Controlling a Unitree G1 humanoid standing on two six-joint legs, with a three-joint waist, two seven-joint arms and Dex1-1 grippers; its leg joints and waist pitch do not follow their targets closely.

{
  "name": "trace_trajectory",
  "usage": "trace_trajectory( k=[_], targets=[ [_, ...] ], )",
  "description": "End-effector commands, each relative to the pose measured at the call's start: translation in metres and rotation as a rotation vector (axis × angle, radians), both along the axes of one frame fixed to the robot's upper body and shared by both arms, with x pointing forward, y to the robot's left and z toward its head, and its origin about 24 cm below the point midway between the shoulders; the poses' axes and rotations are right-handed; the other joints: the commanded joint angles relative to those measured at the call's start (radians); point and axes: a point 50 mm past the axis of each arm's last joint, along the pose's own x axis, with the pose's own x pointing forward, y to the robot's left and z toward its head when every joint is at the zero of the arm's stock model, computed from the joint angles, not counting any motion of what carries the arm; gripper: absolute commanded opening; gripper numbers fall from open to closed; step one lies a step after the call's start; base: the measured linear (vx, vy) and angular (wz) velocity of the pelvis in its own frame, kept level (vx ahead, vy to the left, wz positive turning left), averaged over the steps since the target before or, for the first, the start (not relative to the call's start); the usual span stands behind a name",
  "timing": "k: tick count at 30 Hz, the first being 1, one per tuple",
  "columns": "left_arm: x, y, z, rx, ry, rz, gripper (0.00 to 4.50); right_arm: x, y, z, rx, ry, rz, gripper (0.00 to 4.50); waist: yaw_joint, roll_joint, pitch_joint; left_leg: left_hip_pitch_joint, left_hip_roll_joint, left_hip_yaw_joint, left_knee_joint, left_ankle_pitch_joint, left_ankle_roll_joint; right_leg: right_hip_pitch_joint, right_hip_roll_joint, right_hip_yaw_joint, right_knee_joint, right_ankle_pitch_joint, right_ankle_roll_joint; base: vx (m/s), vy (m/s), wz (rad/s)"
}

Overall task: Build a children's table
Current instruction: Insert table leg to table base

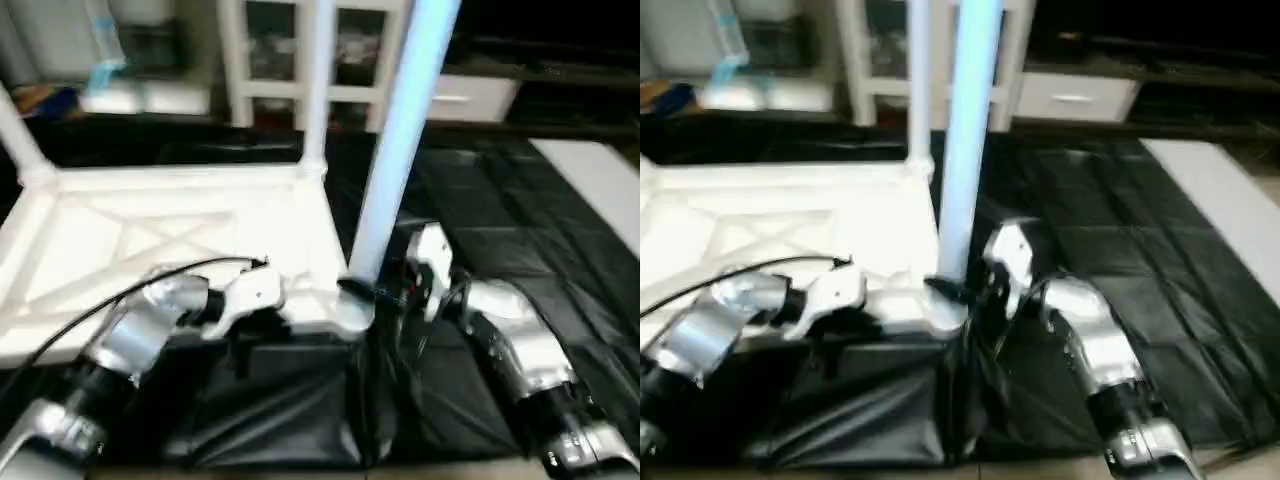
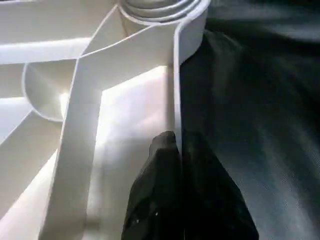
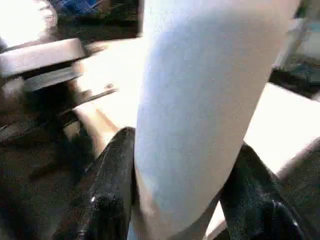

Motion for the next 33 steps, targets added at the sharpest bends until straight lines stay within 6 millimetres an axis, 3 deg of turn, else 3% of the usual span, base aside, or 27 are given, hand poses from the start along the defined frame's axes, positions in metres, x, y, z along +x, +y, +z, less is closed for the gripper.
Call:
trace_trajectory(
  k=[1,2,3,4,5,6,7,8,10,13,14,18,22,25,26,28,33],
  targets=[
    [-0.001,-0.012,0.013,-0.068,-0.002,-0.044,0.0,0.004,-0.052,-0.046,-0.182,0.15,-0.403,1.84,0.026,0.019,-0.064,-0.065,0.033,-0.05,-0.048,0.162,0.032,0.063,-0.114,0.1,-0.136,-0.364,-0.056,0.15,-0.12,-0.32],
    [0.001,-0.015,0.016,-0.088,-0.005,-0.023,0.0,0.006,-0.055,-0.047,-0.196,0.135,-0.459,1.84,0.008,0.033,-0.064,-0.01,0.039,-0.032,-0.052,0.24,0.015,0.01,-0.049,0.069,-0.093,0.082,-0.125,0.118,-0.036,-0.17],
    [0.003,-0.017,0.018,-0.1,-0.008,-0.002,0.0,0.007,-0.056,-0.048,-0.196,0.132,-0.504,1.84,-0.007,0.027,-0.067,-0.017,0.032,-0.029,-0.044,0.277,0.01,0.016,-0.029,0.066,-0.074,0.263,-0.154,0.054,-0.021,-0.02],
    [0.005,-0.02,0.022,-0.117,-0.014,0.026,0.0,0.009,-0.055,-0.05,-0.194,0.129,-0.55,1.84,-0.013,0.035,-0.072,-0.029,0.024,-0.025,-0.043,0.305,-0.003,0.038,-0.019,0.062,-0.065,0.478,-0.209,0.054,-0.021,-0.02],
    [0.007,-0.022,0.024,-0.126,-0.018,0.043,0.0,0.009,-0.054,-0.051,-0.19,0.13,-0.571,1.84,-0.02,0.039,-0.076,-0.018,0.03,-0.019,-0.044,0.266,0.005,0.035,-0.021,0.062,-0.067,0.558,-0.251,0.055,0.006,-0.02],
    [0.009,-0.024,0.026,-0.138,-0.025,0.07,0.0,0.011,-0.053,-0.052,-0.19,0.128,-0.61,1.84,-0.024,0.035,-0.075,-0.03,0.031,-0.019,-0.05,0.21,0.013,0.049,-0.023,0.063,-0.071,0.564,-0.271,0.0,0.0,0.0],
    [0.01,-0.025,0.027,-0.142,-0.027,0.077,0.0,0.011,-0.052,-0.052,-0.189,0.127,-0.619,1.84,-0.024,0.036,-0.074,-0.031,0.033,-0.018,-0.053,0.176,0.01,0.05,-0.024,0.062,-0.075,0.541,-0.27,0.0,0.0,0.0],
    [0.012,-0.03,0.03,-0.163,-0.032,0.105,0.0,0.013,-0.05,-0.053,-0.185,0.12,-0.667,1.84,-0.025,0.034,-0.068,-0.03,0.038,-0.017,-0.058,0.099,0.006,0.044,-0.029,0.064,-0.086,0.456,-0.271,0.0,0.0,0.0],
    [0.013,-0.032,0.032,-0.169,-0.039,0.117,0.0,0.015,-0.049,-0.053,-0.181,0.109,-0.699,1.84,-0.024,0.038,-0.065,-0.028,0.044,-0.017,-0.065,0.016,-0.011,0.045,-0.036,0.064,-0.097,0.312,-0.264,0.0,0.0,0.0],
    [0.009,-0.035,0.032,-0.169,-0.049,0.064,0.0,0.018,-0.044,-0.049,-0.116,0.108,-0.726,1.84,-0.03,0.043,-0.064,-0.029,0.048,-0.017,-0.067,-0.019,-0.022,0.043,-0.036,0.066,-0.103,0.225,-0.254,0.0,0.0,0.0],
    [0.006,-0.032,0.028,-0.147,-0.037,0.043,0.0,0.019,-0.041,-0.047,-0.086,0.108,-0.704,1.84,-0.033,0.046,-0.064,-0.028,0.048,-0.017,-0.067,-0.018,-0.022,0.042,-0.035,0.066,-0.103,0.227,-0.254,0.0,0.0,0.0],
    [0.002,-0.025,0.023,-0.106,-0.025,0.027,0.0,0.019,-0.044,-0.042,-0.051,0.096,-0.685,1.84,-0.037,0.04,-0.068,-0.031,0.044,-0.013,-0.06,0.021,-0.002,0.045,-0.034,0.069,-0.098,0.296,-0.259,0.0,0.0,0.0],
    [-0.005,-0.021,0.02,-0.082,-0.003,-0.051,0.0,0.017,-0.047,-0.04,0.01,0.13,-0.631,1.84,-0.038,0.04,-0.072,-0.035,0.042,-0.012,-0.055,0.05,0.035,0.049,-0.034,0.07,-0.091,0.37,-0.273,0.0,0.0,0.0],
    [-0.012,-0.016,0.015,-0.04,-0.015,-0.159,0.0,0.014,-0.045,-0.036,0.064,0.147,-0.52,1.84,-0.038,0.041,-0.074,-0.032,0.044,-0.014,-0.052,0.055,0.056,0.051,-0.033,0.068,-0.088,0.391,-0.281,0.0,0.0,0.0],
    [-0.017,-0.015,0.014,-0.055,0.008,-0.194,0.0,0.009,-0.044,-0.032,0.081,0.157,-0.406,1.84,-0.039,0.039,-0.072,-0.033,0.044,-0.013,-0.052,0.058,0.064,0.051,-0.031,0.067,-0.087,0.397,-0.284,0.0,0.0,0.0],
    [-0.018,-0.015,0.015,-0.078,0.022,-0.21,0.0,0.006,-0.044,-0.03,0.084,0.168,-0.329,1.84,-0.031,0.046,-0.075,-0.02,0.049,-0.011,-0.048,0.065,0.078,0.043,-0.031,0.067,-0.085,0.417,-0.294,0.0,0.0,0.0],
    [-0.021,-0.014,0.017,-0.093,0.052,-0.259,0.0,-0.005,-0.047,-0.033,0.013,0.22,-0.138,1.84,-0.016,0.041,-0.072,-0.022,0.048,-0.008,-0.048,0.03,0.059,0.042,-0.034,0.066,-0.086,0.343,-0.301,0.0,0.0,0.0]
  ],
)
